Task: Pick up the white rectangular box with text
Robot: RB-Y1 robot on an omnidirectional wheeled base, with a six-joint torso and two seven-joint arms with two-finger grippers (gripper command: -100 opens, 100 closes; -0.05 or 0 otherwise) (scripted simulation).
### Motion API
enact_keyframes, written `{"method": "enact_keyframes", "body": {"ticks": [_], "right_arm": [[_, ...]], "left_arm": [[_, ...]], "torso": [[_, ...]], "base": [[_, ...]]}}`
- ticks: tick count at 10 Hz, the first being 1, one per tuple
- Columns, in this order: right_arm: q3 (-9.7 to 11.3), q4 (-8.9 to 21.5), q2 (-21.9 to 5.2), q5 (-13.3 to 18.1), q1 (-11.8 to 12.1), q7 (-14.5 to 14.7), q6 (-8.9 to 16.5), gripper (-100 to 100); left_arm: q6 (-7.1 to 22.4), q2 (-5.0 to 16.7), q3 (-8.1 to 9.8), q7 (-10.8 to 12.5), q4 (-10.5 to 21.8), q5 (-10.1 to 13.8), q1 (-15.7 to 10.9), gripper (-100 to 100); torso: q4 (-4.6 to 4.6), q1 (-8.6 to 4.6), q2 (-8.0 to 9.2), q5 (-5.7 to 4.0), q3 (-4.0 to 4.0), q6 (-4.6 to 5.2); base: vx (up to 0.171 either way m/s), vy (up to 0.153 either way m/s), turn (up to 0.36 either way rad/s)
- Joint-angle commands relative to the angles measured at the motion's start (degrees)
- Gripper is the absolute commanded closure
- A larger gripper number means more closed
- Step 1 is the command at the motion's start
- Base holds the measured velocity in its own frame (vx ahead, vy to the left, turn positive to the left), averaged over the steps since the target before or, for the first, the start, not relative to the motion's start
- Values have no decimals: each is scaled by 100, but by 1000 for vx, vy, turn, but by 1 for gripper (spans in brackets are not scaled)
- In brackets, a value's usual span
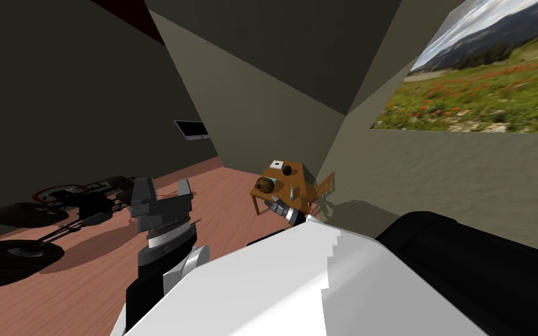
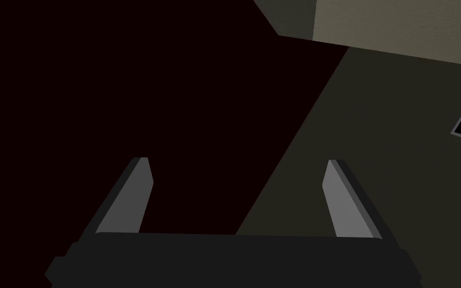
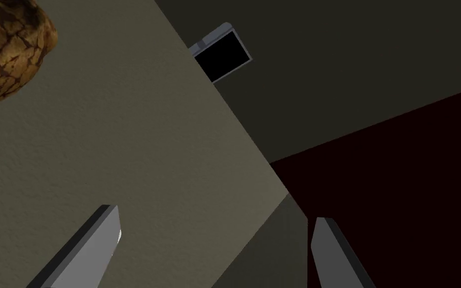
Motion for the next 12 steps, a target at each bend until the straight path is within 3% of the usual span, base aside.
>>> {"method": "enact_keyframes", "body": {"ticks": [1,2,3,4,5,6,7,10,11,12], "right_arm": [[75,121,-225,82,-22,25,4,-100],[347,250,-450,315,-71,109,133,-100],[347,250,-512,315,-71,109,133,-100],[587,383,-769,551,-123,195,262,-100],[627,383,-804,551,-123,195,262,-100],[848,519,-1036,789,-178,282,391,-100],[912,519,-1100,789,-178,282,391,-100],[1427,799,-1621,1260,-297,457,641,-100],[1492,799,-1702,1260,-297,457,641,-100],[1733,942,-1942,1491,-360,545,761,-100]], "left_arm": [[0,0,0,0,0,0,0,0],[0,0,1,0,0,0,1,0],[0,0,0,0,0,0,0,0],[0,0,1,0,0,0,1,0],[0,0,0,0,0,0,0,0],[0,0,1,0,0,0,1,0],[0,0,0,0,0,0,1,0],[0,0,1,0,0,0,2,0],[0,0,0,0,0,0,1,0],[0,0,1,0,0,0,2,0]], "torso": [[0,0,0,0,0,0],[0,-4,1,0,0,6],[0,-3,-1,0,-1,1],[-1,-4,-3,-1,-2,6],[-1,-3,-4,0,-2,1],[-1,-4,-3,-1,-2,7],[-1,-4,-6,-1,-3,2],[-1,-3,-5,0,-3,8],[-2,-4,-9,0,-5,2],[-2,-6,-7,-1,-5,9]], "base": [[13,-8,159],[20,-2,332],[23,-10,175],[23,-4,346],[19,-12,159],[28,-7,293],[23,-10,178],[29,-7,282],[29,-19,141],[31,-12,292]]}}
